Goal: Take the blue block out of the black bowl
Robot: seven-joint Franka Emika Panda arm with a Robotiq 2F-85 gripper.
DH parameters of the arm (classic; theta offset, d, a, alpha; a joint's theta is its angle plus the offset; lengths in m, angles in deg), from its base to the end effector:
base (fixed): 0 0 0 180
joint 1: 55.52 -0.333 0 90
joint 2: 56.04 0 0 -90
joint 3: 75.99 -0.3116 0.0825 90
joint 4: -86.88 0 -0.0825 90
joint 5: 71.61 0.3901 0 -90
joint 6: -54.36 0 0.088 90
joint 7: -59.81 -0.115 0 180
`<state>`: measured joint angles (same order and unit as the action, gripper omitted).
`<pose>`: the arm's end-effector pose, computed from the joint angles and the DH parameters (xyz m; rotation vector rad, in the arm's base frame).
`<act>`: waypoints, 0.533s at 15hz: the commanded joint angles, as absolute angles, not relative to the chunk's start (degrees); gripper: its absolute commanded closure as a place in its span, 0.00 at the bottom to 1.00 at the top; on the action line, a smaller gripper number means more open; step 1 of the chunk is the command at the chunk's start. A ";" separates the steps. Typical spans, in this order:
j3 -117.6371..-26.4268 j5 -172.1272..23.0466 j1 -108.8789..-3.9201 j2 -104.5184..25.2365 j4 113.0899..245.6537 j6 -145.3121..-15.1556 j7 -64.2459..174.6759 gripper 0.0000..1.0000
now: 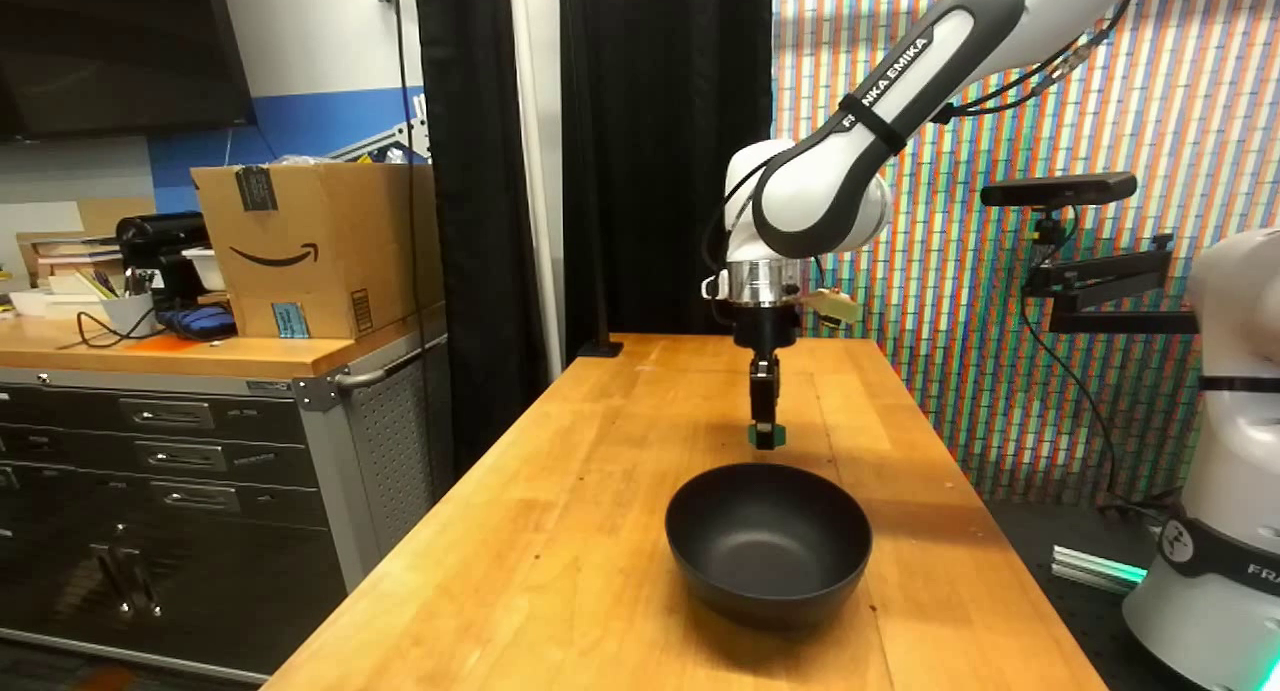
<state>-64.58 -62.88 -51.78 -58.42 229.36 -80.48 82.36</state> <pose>0.4451 -0.1169 0.2786 -3.0053 -0.0257 0.0783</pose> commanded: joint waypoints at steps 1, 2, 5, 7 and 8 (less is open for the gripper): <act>-65.72 -61.08 -50.55 -56.66 227.42 -81.01 83.80 0.73; -65.78 -61.14 -50.48 -56.42 227.23 -80.99 83.75 0.67; -65.99 -61.23 -50.19 -55.88 226.75 -80.80 83.62 0.22; -66.26 -62.88 -50.07 -56.80 228.06 -80.32 82.28 0.33; -66.30 -62.88 -50.02 -56.66 227.98 -80.33 82.27 0.26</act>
